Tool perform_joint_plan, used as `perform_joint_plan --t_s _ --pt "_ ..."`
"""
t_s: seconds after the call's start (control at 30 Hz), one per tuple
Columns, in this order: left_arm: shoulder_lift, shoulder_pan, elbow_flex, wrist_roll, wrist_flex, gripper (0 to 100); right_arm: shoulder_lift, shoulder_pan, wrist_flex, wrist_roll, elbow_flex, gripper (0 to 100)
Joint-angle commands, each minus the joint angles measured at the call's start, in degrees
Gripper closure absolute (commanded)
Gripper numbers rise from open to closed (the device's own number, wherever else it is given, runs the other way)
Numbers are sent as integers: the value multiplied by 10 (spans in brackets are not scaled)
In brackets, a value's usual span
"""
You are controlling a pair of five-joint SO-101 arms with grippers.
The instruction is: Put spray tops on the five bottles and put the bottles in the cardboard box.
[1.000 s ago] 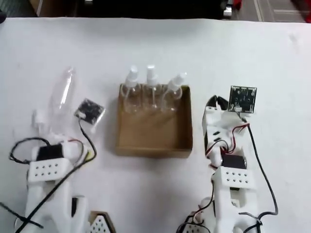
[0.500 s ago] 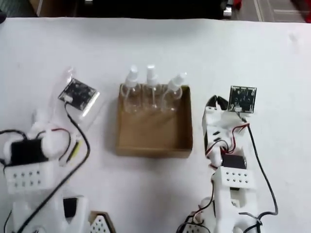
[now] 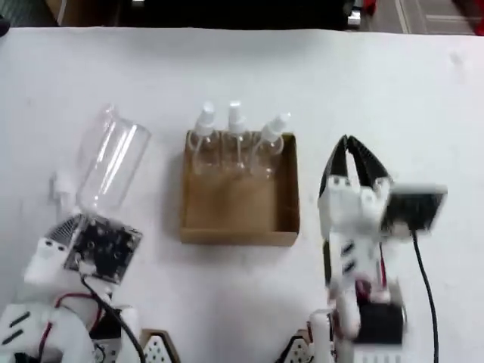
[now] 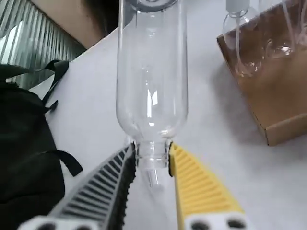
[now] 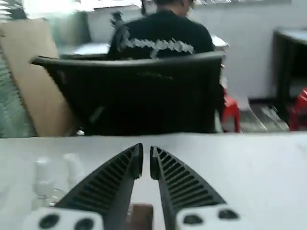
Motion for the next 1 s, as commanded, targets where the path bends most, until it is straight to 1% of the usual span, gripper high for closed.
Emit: perform_joint_plan --t_s 0.0,0.03,0.1,0.17,0.2,0.3,0.33,0.4,0.47,0.5,0.6,0.7,0.77,0.87,0.97 --pt "-32 59 37 -3 3 941 -82 -153 71 65 -66 981" --pt "-40 74 52 1 2 941 -84 -203 87 86 -74 981" --pt "-57 81 63 11 -3 941 -69 -276 94 132 -63 981" --pt "-73 75 59 11 -4 941 -41 -303 84 170 -34 981" --pt "-79 75 60 5 -11 941 -25 -302 83 179 -25 981" --pt "-63 72 84 -63 -20 941 7 -282 87 179 -11 981" --pt "-47 60 95 -72 -25 941 12 -274 87 178 -7 981" --pt "-7 22 103 -71 -46 953 9 -267 87 159 3 981" --pt "36 -23 93 -68 -68 982 -2 -265 87 115 18 981" --pt "55 -44 84 -62 -74 979 -10 -265 87 99 28 981" --pt "101 -80 58 -72 -59 978 -42 -263 85 92 63 981" --pt "134 -86 65 -98 -24 978 -82 -235 85 92 105 981" --pt "160 -85 91 -108 -19 977 -84 -211 84 92 116 981" --pt "216 -86 105 -108 -48 977 -79 -185 84 91 118 981" --pt "268 -85 90 -93 -69 977 -80 -181 87 91 120 981"
